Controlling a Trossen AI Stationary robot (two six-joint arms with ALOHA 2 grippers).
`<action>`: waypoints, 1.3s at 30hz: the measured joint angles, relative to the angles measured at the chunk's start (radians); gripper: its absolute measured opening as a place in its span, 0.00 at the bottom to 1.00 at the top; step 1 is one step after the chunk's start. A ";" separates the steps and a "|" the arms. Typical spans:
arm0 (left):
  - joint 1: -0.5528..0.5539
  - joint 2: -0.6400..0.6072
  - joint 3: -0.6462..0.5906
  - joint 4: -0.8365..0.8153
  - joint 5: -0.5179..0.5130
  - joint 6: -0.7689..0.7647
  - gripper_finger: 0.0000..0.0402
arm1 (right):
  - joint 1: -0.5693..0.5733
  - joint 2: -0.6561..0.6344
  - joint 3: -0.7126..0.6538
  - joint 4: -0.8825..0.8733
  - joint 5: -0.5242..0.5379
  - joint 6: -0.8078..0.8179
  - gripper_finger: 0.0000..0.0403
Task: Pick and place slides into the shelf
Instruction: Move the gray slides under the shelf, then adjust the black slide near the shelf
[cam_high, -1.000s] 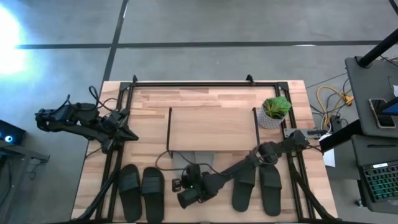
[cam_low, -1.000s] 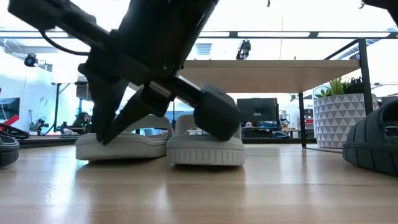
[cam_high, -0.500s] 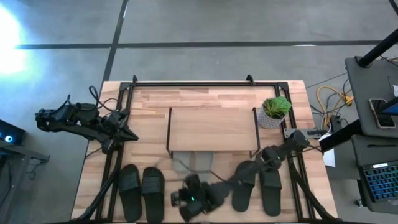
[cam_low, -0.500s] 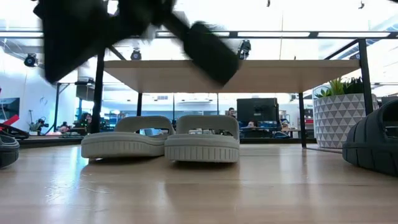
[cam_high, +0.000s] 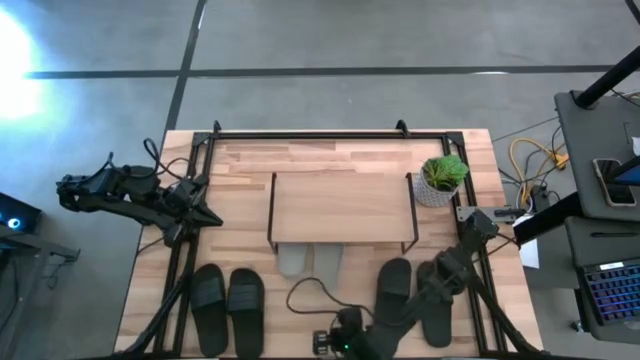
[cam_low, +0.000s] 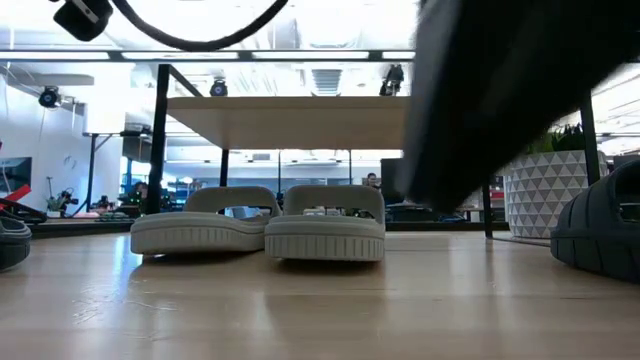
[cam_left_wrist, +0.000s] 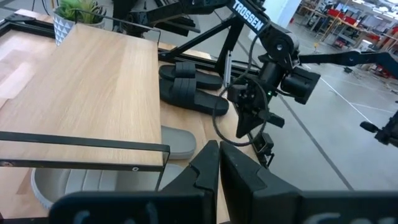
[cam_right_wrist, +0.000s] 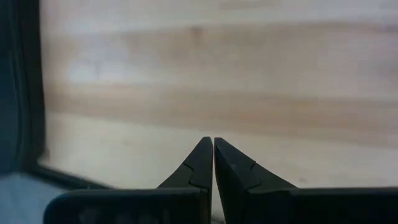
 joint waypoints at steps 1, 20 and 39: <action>0.000 0.000 0.000 0.000 0.000 0.000 0.00 | -0.004 0.001 0.000 -0.007 0.007 0.000 0.02; 0.001 0.003 0.000 0.000 -0.001 0.000 0.00 | -0.213 0.021 -0.058 -0.085 0.049 -0.303 0.02; 0.001 0.013 -0.001 -0.001 -0.001 -0.001 0.00 | -0.120 -0.012 -0.001 -0.059 0.049 -0.232 0.02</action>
